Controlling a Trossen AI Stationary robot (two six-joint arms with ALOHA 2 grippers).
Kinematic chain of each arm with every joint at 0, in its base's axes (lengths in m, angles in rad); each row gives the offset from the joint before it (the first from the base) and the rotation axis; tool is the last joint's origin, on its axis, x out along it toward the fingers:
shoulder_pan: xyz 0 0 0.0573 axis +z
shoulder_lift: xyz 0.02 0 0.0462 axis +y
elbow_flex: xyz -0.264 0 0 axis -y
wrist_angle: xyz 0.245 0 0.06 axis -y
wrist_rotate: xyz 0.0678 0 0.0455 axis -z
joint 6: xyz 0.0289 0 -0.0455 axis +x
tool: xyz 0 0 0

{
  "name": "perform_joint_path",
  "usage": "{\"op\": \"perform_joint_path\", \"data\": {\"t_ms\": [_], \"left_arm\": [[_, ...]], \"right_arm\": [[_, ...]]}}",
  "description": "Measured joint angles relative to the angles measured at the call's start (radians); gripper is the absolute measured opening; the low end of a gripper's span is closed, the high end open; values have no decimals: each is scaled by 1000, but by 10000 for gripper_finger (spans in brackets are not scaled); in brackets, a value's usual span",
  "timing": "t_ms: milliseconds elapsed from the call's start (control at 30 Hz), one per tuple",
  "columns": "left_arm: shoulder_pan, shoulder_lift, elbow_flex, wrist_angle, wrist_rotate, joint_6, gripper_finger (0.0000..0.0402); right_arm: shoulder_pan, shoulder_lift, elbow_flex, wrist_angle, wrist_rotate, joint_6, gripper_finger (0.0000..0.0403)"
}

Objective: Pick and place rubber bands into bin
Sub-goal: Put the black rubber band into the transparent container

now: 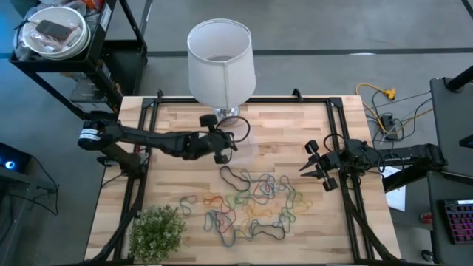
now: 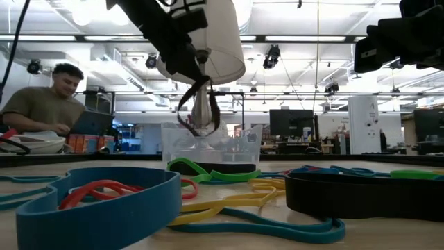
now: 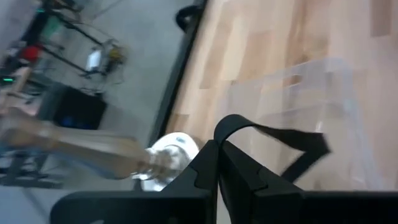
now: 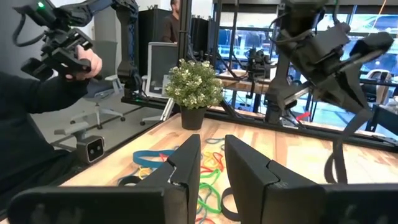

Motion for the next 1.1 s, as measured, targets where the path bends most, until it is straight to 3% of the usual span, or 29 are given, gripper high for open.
{"op": "perform_joint_path", "data": {"t_ms": [433,833,1100], "left_arm": [[17,0,-33,57,22,3,5],[19,0,-34,56,75,-3,121],[9,-9,-31,15,74,-5,144]], "right_arm": [[0,0,0,0,0,0,68],[0,0,0,-18,0,0,68],[0,0,0,-57,-10,69,68]]}}
